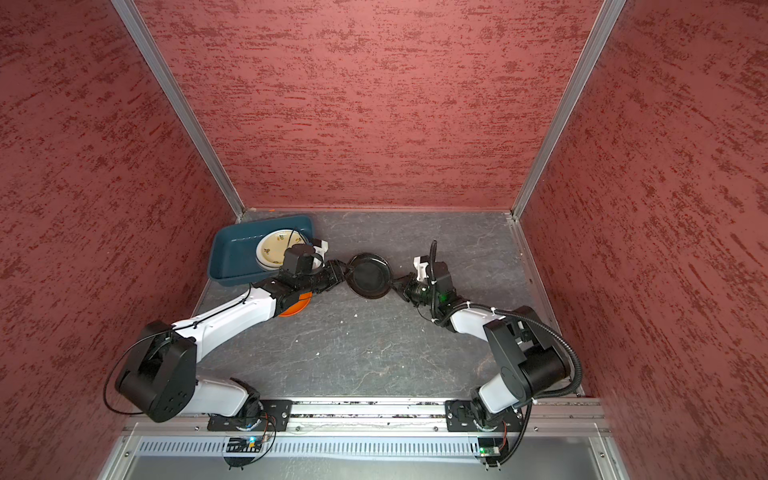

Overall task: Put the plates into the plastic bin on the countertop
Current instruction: 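Pass the black plate to the left gripper while right gripper releases and withdraws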

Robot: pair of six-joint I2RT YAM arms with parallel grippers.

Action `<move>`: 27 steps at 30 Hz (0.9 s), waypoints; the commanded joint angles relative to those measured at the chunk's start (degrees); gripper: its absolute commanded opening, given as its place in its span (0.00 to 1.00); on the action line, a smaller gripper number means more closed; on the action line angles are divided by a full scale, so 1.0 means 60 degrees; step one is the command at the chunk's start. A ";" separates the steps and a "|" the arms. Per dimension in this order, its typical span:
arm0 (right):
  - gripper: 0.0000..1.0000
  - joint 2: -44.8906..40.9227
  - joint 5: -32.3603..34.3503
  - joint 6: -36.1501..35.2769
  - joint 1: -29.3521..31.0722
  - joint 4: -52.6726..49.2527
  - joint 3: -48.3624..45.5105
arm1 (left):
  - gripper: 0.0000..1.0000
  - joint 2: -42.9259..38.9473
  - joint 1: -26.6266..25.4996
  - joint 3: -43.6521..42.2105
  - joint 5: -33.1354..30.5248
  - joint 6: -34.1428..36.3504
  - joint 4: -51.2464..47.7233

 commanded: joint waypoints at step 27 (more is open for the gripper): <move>0.96 -0.1326 0.0161 -0.1452 0.0206 -0.0457 0.0009 | 0.00 0.0139 0.0788 0.0763 -0.0753 0.0927 -0.0809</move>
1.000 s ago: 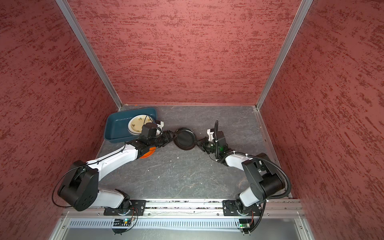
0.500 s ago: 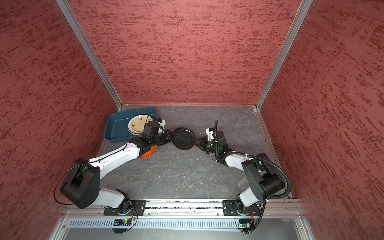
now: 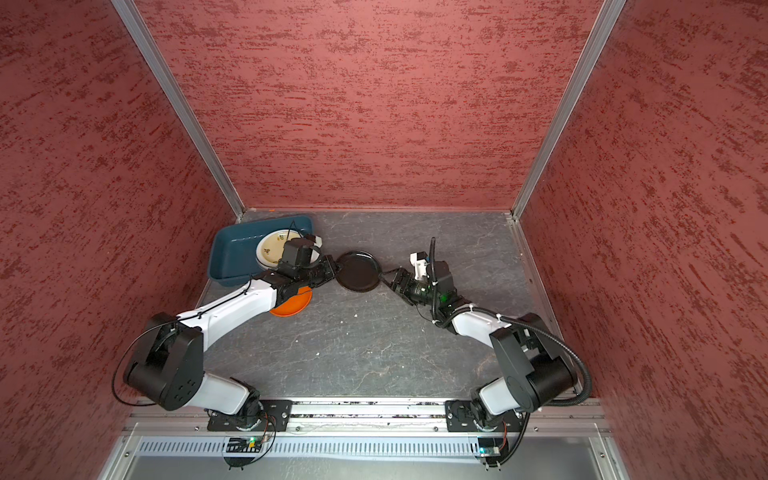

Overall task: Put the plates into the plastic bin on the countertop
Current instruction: 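Pass the black plate to the left gripper while right gripper releases and withdraws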

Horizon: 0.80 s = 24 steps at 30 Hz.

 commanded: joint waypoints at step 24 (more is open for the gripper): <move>0.99 -0.3386 0.2446 -0.1324 0.0035 -0.2355 -0.1126 | 0.00 -0.0058 0.3512 0.0510 -0.1324 0.0259 0.0293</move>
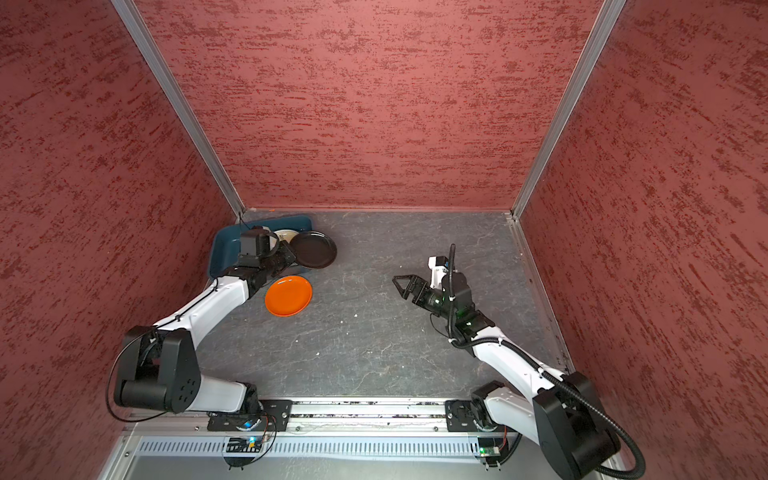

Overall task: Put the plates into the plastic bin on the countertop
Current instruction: 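Pass the black plate to the left gripper while right gripper releases and withdraws, then lower the black plate onto the bin stack with the left gripper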

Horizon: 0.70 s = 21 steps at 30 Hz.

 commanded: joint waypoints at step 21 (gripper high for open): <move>0.99 0.0481 0.0279 -0.0390 0.0039 -0.0142 0.0228 | 0.00 0.2470 0.2415 0.1516 0.0659 -0.0240 0.0522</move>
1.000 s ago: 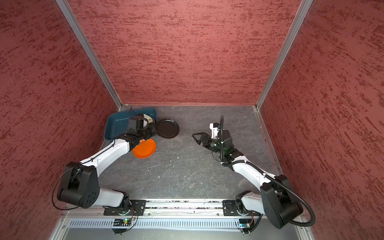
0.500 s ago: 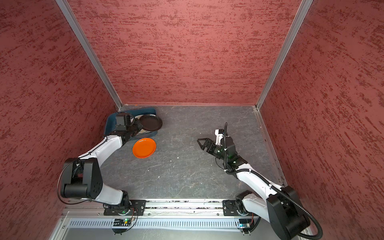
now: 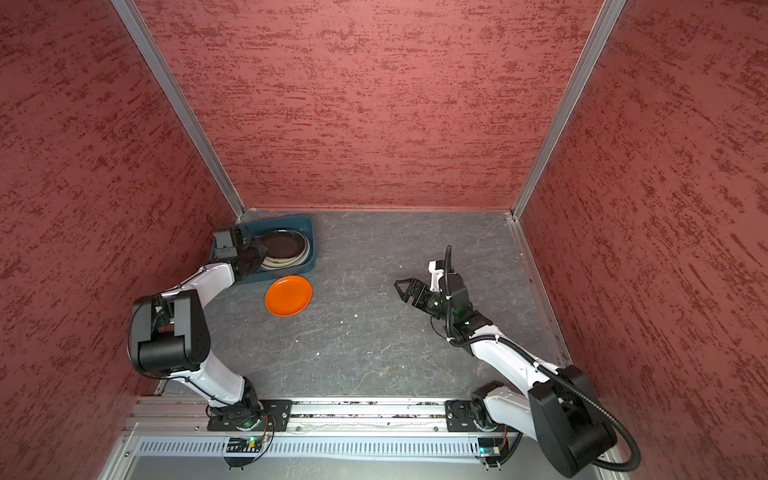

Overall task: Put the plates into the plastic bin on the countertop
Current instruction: 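Lower the black plate onto the bin stack with the left gripper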

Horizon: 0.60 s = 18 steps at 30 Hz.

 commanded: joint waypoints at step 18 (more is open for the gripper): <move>0.99 0.0009 0.0001 -0.0096 0.0011 0.0178 0.0106 | 0.02 0.1268 0.0040 0.1533 -0.0537 0.0912 -0.0949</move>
